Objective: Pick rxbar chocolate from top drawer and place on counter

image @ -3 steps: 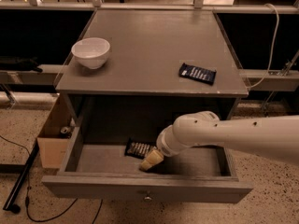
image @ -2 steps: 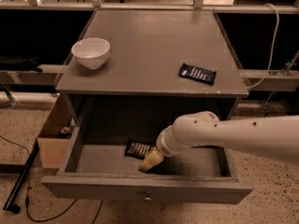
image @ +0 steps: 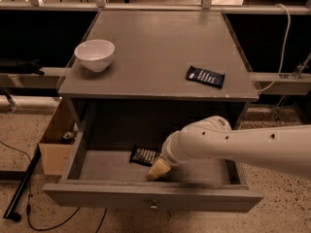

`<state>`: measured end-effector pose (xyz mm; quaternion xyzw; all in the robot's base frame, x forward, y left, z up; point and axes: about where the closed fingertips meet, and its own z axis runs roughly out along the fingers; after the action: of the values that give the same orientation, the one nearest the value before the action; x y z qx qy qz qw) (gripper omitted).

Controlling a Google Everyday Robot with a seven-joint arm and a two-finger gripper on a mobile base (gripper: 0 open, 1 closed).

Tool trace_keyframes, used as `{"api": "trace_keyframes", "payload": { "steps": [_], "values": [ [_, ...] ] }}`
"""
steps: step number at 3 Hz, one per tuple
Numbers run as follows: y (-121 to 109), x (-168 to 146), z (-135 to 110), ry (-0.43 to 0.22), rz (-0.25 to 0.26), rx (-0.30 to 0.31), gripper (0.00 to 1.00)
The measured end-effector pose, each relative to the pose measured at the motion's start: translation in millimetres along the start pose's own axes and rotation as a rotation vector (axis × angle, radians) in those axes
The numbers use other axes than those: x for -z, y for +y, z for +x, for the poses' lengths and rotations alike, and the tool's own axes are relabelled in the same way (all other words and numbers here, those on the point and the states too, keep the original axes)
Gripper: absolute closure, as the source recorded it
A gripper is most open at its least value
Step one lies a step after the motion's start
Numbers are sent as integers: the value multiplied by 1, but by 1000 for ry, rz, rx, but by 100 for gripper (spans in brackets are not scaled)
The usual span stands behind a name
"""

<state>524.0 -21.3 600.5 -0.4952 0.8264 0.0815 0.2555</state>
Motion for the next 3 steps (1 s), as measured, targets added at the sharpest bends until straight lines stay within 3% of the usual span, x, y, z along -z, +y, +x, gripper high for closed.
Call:
{"api": "trace_keyframes", "payload": {
  "steps": [1, 3],
  "values": [
    [0, 0, 0, 0, 0, 0, 0],
    [0, 0, 0, 0, 0, 0, 41]
  ]
}}
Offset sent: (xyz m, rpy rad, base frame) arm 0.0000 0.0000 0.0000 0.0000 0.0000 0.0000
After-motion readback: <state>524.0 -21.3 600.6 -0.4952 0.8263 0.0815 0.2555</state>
